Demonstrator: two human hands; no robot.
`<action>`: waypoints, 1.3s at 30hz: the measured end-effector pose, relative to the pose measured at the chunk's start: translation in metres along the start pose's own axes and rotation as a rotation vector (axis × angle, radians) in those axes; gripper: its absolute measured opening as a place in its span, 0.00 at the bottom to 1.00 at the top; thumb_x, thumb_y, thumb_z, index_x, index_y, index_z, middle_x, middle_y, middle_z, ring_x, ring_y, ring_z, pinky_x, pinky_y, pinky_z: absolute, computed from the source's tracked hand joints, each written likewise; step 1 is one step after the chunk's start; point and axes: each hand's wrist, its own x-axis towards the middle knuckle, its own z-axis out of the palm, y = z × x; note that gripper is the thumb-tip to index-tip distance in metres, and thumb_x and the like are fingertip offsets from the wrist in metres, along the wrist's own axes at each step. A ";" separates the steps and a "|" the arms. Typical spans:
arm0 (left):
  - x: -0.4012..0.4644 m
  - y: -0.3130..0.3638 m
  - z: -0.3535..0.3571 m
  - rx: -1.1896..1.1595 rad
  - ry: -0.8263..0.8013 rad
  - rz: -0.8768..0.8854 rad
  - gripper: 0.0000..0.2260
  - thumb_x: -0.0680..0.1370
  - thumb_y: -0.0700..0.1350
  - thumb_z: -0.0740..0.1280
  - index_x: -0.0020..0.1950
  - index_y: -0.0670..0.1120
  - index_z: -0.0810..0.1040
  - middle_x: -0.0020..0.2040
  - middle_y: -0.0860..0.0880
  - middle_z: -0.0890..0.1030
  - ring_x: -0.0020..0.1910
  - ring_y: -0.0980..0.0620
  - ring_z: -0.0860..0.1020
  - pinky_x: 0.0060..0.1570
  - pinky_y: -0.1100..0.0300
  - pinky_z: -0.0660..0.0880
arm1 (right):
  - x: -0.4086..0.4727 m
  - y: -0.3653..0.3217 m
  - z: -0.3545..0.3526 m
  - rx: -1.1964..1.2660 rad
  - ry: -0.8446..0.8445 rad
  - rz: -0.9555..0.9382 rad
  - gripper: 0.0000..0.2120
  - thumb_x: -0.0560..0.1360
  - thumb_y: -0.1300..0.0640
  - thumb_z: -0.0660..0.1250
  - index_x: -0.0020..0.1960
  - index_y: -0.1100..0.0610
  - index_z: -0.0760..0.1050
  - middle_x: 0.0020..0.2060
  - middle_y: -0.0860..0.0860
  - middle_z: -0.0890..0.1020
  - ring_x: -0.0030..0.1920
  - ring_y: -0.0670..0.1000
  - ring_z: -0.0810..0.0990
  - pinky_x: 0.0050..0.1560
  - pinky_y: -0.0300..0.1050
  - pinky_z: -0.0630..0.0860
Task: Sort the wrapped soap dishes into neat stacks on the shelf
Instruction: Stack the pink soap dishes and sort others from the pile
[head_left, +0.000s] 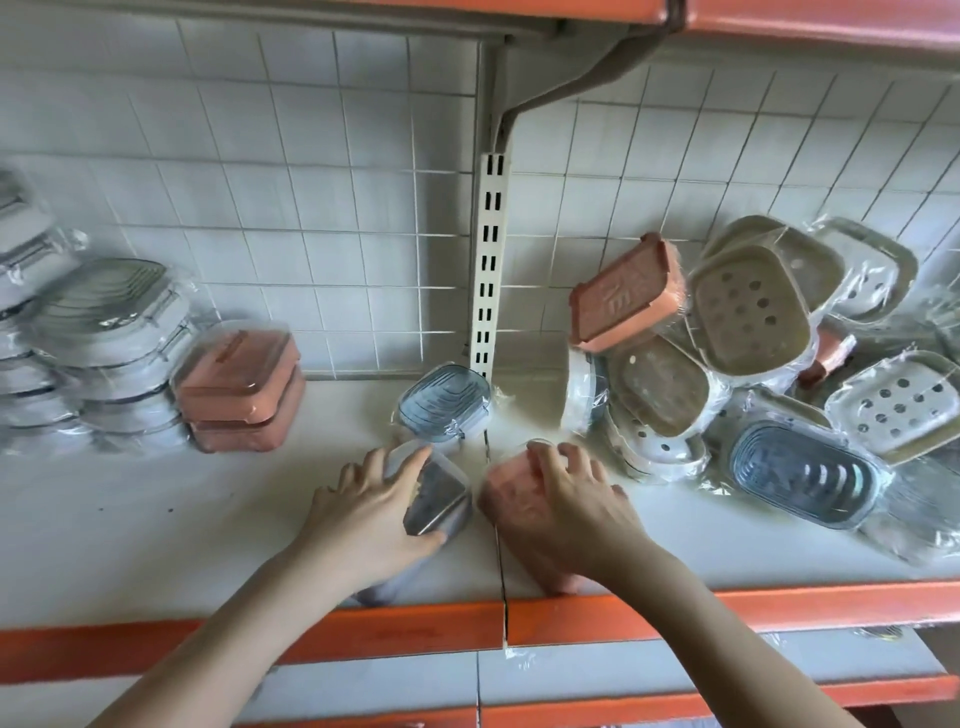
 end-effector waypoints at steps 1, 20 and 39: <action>-0.001 -0.003 0.000 -0.005 0.016 -0.005 0.39 0.66 0.70 0.56 0.74 0.60 0.48 0.69 0.51 0.61 0.66 0.45 0.65 0.60 0.50 0.69 | 0.001 -0.003 0.000 0.015 -0.003 0.015 0.36 0.69 0.26 0.57 0.69 0.46 0.59 0.67 0.50 0.65 0.67 0.56 0.66 0.62 0.56 0.68; -0.046 -0.107 -0.021 -0.065 0.170 -0.311 0.43 0.58 0.73 0.41 0.71 0.59 0.55 0.61 0.49 0.69 0.61 0.44 0.69 0.56 0.50 0.72 | 0.021 -0.122 0.030 0.310 -0.007 -0.161 0.41 0.60 0.22 0.53 0.67 0.41 0.61 0.62 0.47 0.69 0.63 0.52 0.71 0.60 0.53 0.72; -0.045 -0.170 -0.013 0.003 0.186 -0.437 0.35 0.71 0.70 0.55 0.73 0.53 0.56 0.65 0.44 0.67 0.64 0.43 0.66 0.58 0.48 0.66 | 0.038 -0.201 0.078 0.081 0.059 -0.049 0.34 0.68 0.27 0.58 0.66 0.46 0.63 0.64 0.50 0.67 0.66 0.54 0.65 0.61 0.53 0.67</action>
